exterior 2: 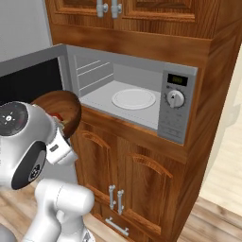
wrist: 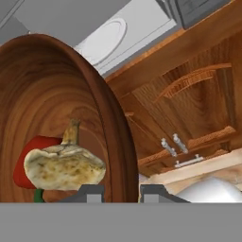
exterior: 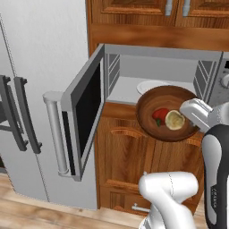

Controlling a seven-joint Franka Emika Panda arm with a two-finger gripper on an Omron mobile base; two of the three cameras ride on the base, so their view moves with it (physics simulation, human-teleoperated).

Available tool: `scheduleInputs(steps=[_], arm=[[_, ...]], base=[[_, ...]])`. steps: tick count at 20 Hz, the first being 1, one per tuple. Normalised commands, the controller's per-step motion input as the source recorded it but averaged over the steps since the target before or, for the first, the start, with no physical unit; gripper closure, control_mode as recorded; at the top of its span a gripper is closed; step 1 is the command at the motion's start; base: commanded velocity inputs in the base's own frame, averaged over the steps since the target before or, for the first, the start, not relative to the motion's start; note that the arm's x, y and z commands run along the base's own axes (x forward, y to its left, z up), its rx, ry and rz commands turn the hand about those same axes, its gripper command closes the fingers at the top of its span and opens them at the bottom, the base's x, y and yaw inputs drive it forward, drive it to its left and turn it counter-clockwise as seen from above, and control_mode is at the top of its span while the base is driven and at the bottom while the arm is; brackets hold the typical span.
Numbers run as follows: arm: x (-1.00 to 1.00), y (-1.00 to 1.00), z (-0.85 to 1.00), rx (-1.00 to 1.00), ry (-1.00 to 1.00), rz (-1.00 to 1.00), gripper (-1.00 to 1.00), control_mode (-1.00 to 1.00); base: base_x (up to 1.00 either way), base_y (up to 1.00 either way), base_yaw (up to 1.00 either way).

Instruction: Place the bowl containing the bell pepper and mushroom in the microwave. Close the microwave door and press the start button to microwave the meal.

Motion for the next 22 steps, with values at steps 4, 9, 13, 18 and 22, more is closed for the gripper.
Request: scheduleInputs(steps=[4, 9, 13, 18, 22], arm=[[0.36, -0.20, 0.23, 0.05, -0.06, -0.26, 1.00, -1.00], [0.45, -0.03, 0.01, 0.02, -0.01, -0.22, 1.00, -1.00], [0.41, -0.07, -0.01, 0.10, 0.00, -0.18, 1.00, -1.00], [0.40, -0.36, 0.00, 0.25, 0.00, -0.15, 1.00, -1.00], [0.38, -0.09, 0.00, 0.12, 0.00, -0.07, 1.00, -1.00]], base=[[0.00, 0.00, 0.00], [0.00, 0.00, 0.00], [0.00, 0.00, 0.00], [0.00, 0.00, 0.00], [0.00, 0.00, 0.00]])
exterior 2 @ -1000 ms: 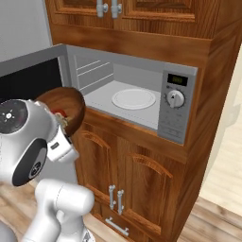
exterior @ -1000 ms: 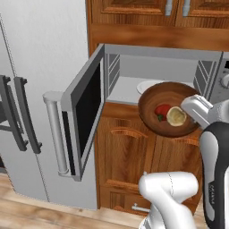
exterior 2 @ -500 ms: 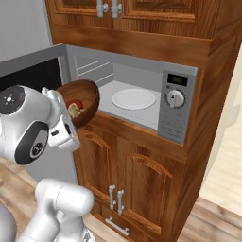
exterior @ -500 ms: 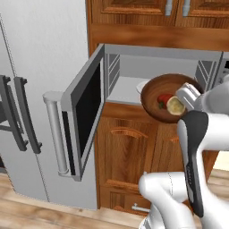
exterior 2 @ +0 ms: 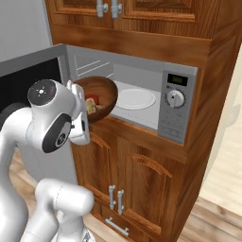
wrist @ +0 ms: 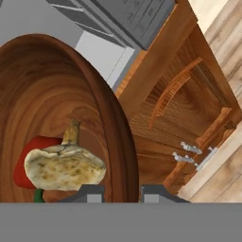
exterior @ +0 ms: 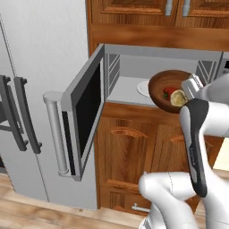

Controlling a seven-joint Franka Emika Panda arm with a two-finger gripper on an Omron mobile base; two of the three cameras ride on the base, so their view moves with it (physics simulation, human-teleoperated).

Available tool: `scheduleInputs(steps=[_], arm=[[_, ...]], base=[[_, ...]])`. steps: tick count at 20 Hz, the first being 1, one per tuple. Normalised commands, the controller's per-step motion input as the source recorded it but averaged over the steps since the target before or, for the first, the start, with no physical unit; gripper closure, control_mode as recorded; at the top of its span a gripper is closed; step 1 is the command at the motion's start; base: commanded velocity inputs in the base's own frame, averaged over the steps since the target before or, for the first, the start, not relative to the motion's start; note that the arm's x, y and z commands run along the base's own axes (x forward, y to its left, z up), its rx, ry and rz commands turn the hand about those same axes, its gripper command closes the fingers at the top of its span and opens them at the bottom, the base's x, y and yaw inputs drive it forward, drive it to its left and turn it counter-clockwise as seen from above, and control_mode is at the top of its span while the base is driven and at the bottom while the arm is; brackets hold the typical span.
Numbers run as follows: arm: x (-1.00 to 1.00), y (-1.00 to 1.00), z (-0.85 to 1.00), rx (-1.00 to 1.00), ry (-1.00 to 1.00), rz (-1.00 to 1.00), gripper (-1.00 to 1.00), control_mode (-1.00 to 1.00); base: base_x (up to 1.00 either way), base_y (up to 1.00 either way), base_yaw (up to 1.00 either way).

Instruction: Place the bowl containing the bell pepper and mushroom in the microwave. Close the microwave door and press the start button to microwave the meal.

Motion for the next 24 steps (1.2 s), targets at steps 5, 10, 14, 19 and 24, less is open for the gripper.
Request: scheduleInputs(steps=[5, 10, 14, 19, 24], arm=[[0.41, -0.01, -0.03, 0.00, 0.00, 0.00, 1.00, -1.00], [0.41, -0.09, -0.22, 0.00, 0.00, 0.00, 1.00, -1.00], [0.37, -0.05, -0.29, 0.00, 0.00, 0.00, 1.00, -1.00], [0.40, -0.14, -0.06, 0.00, -0.01, -0.02, 1.00, -1.00], [0.37, -0.22, 0.00, 0.00, -0.04, -0.05, 1.00, -1.00]], base=[[0.00, 0.00, 0.00], [0.00, 0.00, 0.00], [0.00, 0.00, 0.00], [0.00, 0.00, 0.00], [0.00, 0.00, 0.00]])
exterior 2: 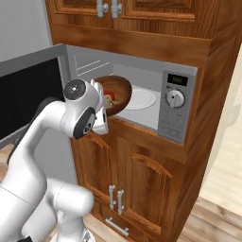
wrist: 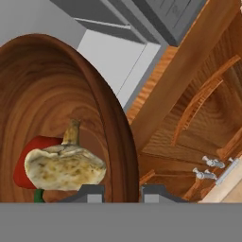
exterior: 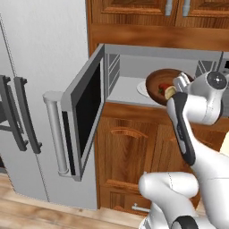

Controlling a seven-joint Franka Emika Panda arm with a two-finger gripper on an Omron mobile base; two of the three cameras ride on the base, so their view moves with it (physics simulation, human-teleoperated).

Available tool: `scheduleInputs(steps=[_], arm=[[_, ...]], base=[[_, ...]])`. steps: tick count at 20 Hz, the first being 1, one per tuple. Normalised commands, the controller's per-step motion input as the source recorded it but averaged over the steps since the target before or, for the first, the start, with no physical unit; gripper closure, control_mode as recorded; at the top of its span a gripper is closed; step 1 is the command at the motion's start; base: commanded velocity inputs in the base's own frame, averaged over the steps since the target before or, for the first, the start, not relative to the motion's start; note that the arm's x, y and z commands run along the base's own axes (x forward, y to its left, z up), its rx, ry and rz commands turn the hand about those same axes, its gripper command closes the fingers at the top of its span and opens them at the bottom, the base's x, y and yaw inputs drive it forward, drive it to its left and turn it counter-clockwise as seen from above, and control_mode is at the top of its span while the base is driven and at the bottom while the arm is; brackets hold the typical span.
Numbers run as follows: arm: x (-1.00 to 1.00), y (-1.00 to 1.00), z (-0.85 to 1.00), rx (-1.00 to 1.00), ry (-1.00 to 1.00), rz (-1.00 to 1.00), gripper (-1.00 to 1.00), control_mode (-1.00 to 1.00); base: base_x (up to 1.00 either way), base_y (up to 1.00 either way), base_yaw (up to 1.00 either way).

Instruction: Place the bowl containing the bell pepper and mushroom in the microwave. Close the microwave door and press the start button to microwave the meal.

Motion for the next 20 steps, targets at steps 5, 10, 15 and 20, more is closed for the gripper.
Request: scheduleInputs(steps=[5, 10, 15, 20], arm=[[0.41, -0.12, 0.00, 0.00, -0.01, -0.03, 1.00, -1.00], [0.44, -0.01, 0.00, 0.00, -0.01, -0.01, 1.00, -1.00], [0.40, 0.00, -0.06, 0.00, -0.02, 0.00, 1.00, -1.00], [0.39, 0.00, -0.18, 0.00, 0.00, 0.00, 1.00, -1.00]], base=[[0.00, 0.00, 0.00], [0.00, 0.00, 0.00], [0.00, 0.00, 0.00], [0.00, 0.00, 0.00]])
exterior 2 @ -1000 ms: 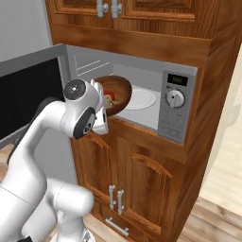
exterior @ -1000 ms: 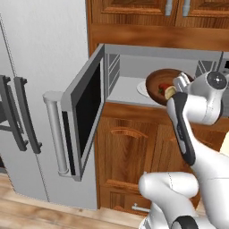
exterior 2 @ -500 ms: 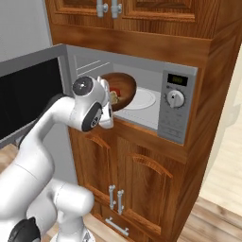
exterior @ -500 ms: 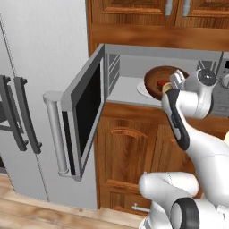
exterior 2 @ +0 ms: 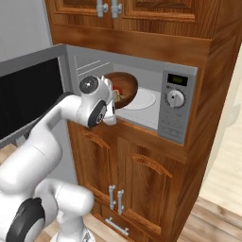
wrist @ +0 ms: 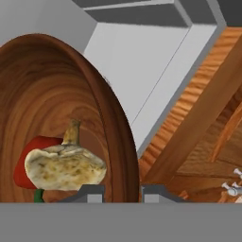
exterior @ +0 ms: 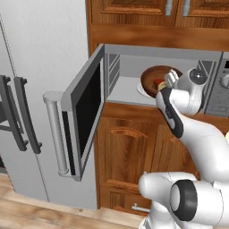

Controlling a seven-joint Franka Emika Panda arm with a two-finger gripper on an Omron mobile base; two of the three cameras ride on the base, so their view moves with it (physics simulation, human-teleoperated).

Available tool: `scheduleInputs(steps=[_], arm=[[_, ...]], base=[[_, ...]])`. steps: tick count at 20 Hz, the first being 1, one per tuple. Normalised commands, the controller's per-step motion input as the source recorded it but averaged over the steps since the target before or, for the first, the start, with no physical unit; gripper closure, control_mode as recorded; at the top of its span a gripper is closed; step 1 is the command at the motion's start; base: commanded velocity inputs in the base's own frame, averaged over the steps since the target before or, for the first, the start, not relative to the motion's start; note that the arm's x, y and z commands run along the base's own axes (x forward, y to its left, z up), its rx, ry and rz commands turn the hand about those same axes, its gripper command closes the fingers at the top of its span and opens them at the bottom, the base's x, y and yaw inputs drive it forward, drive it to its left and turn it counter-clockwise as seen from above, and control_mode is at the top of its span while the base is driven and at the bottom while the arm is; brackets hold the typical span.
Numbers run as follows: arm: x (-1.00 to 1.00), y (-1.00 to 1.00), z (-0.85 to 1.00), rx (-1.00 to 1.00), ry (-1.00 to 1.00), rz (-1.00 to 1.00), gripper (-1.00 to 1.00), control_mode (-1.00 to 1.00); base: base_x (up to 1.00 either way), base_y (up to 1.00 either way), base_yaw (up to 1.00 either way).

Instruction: Place the bowl containing the bell pepper and mushroom in the microwave. Close the microwave door and press the start button to microwave the meal.

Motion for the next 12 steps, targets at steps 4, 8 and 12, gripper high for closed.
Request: scheduleInputs(steps=[4, 8, 12], arm=[[0.40, -0.03, -0.13, 0.00, -0.01, 0.00, 1.00, -1.00], [0.37, -0.18, 0.00, 0.00, -0.02, 0.00, 1.00, -1.00], [0.38, -0.20, 0.00, 0.00, -0.01, 0.00, 1.00, -1.00]], base=[[0.00, 0.00, 0.00], [0.00, 0.00, 0.00], [0.00, 0.00, 0.00]])
